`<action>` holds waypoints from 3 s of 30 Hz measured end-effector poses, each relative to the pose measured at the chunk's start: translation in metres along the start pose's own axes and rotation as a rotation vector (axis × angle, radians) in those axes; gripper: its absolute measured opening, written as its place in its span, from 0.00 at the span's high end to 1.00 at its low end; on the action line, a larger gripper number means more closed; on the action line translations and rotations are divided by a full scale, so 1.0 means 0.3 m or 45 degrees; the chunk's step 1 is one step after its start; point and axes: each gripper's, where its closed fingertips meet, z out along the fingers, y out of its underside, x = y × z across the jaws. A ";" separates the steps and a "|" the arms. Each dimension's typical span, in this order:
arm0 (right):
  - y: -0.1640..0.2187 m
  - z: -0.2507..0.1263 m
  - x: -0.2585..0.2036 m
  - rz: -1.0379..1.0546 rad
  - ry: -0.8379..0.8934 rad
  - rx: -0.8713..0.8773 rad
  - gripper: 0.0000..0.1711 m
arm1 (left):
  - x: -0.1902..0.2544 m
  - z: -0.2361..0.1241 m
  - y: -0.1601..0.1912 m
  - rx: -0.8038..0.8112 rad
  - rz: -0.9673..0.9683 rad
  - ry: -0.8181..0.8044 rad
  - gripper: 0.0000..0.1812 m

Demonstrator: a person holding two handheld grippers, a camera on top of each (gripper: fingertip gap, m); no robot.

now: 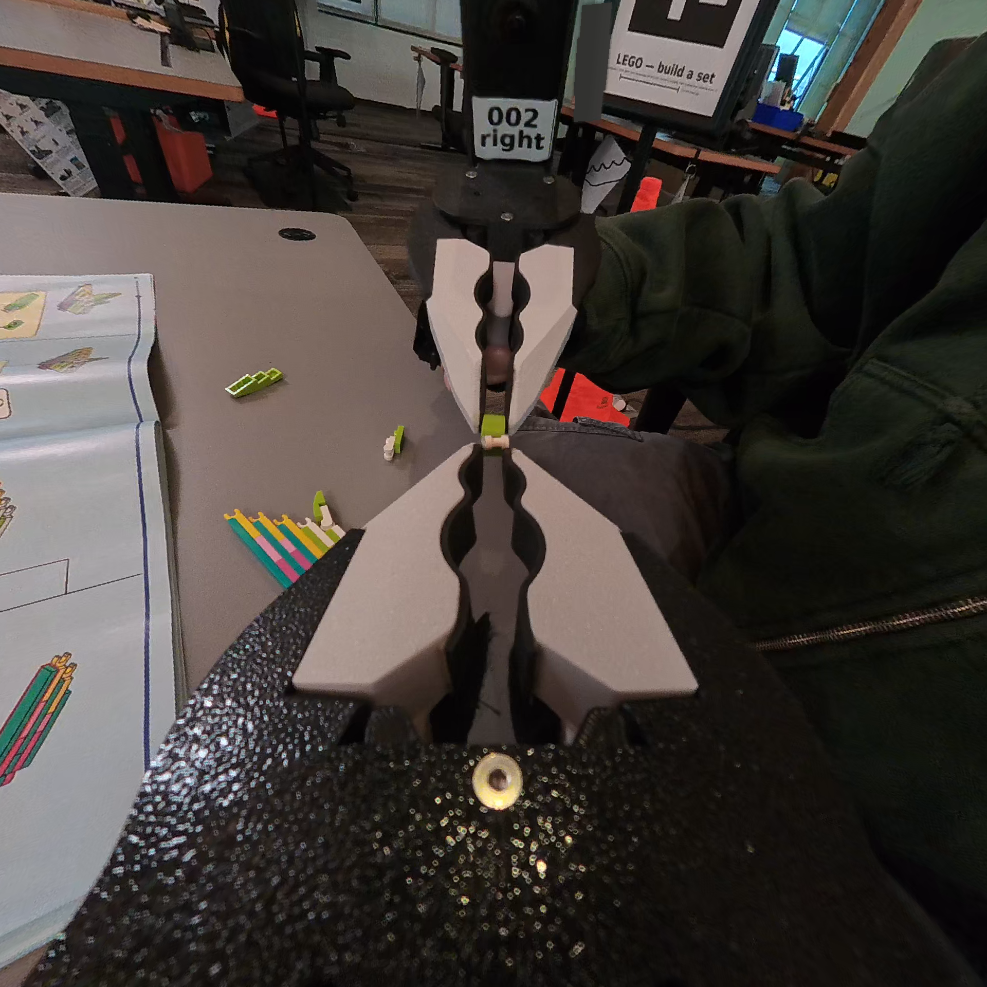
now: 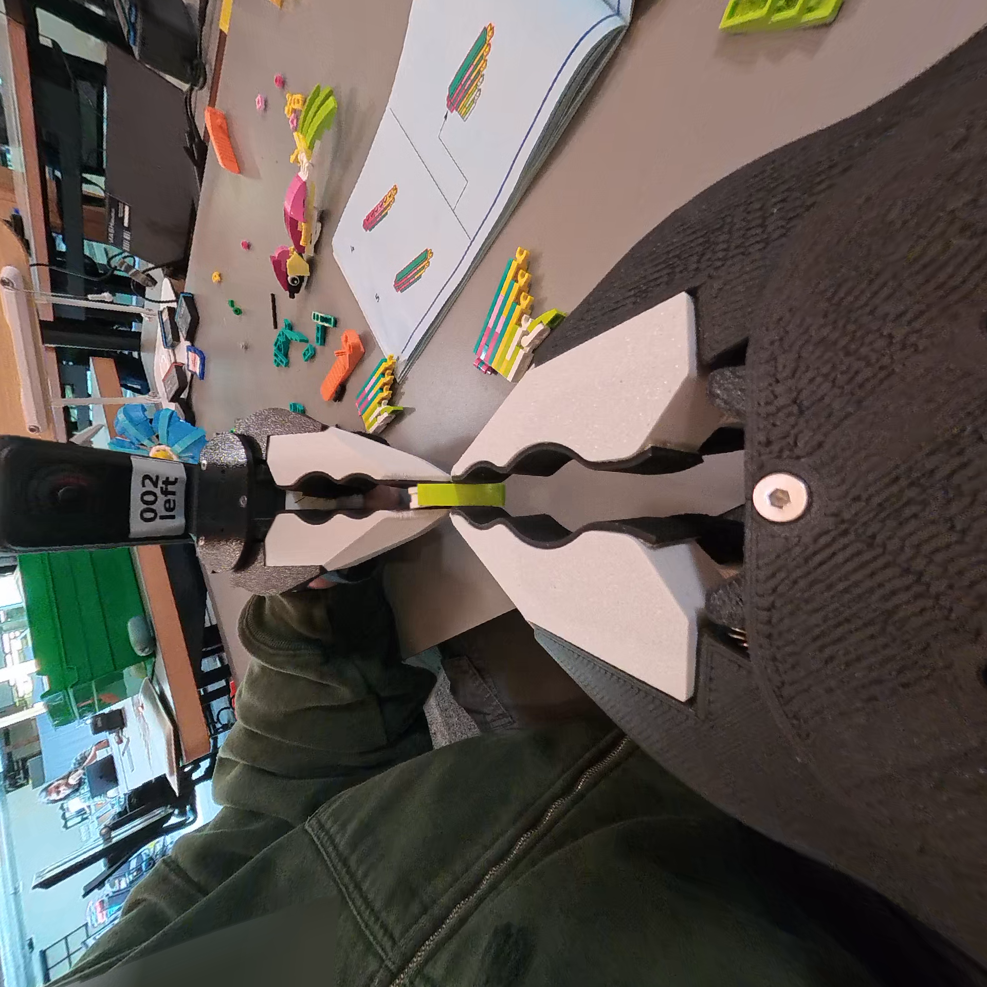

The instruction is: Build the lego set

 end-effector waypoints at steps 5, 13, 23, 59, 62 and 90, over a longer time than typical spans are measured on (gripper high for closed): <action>0.007 0.008 -0.001 0.039 -0.011 0.009 0.96 | 0.000 -0.004 -0.002 0.008 -0.011 0.006 0.97; 0.015 0.015 -0.006 0.048 -0.023 -0.022 0.96 | 0.007 -0.005 -0.001 0.005 -0.015 0.028 0.97; 0.055 0.016 -0.004 -0.023 0.017 -0.190 0.96 | 0.004 0.011 0.030 -0.084 0.006 0.004 0.97; 0.076 0.045 -0.074 -0.044 -0.103 -0.441 0.96 | 0.072 0.015 0.037 -0.187 0.053 0.093 0.97; 0.111 0.049 -0.066 -0.091 -0.077 -0.536 0.96 | 0.064 0.026 0.068 -0.252 0.085 0.069 0.97; -0.081 -0.006 -0.034 0.160 -0.117 0.080 1.00 | 0.037 -0.025 -0.064 0.105 -0.010 0.074 0.97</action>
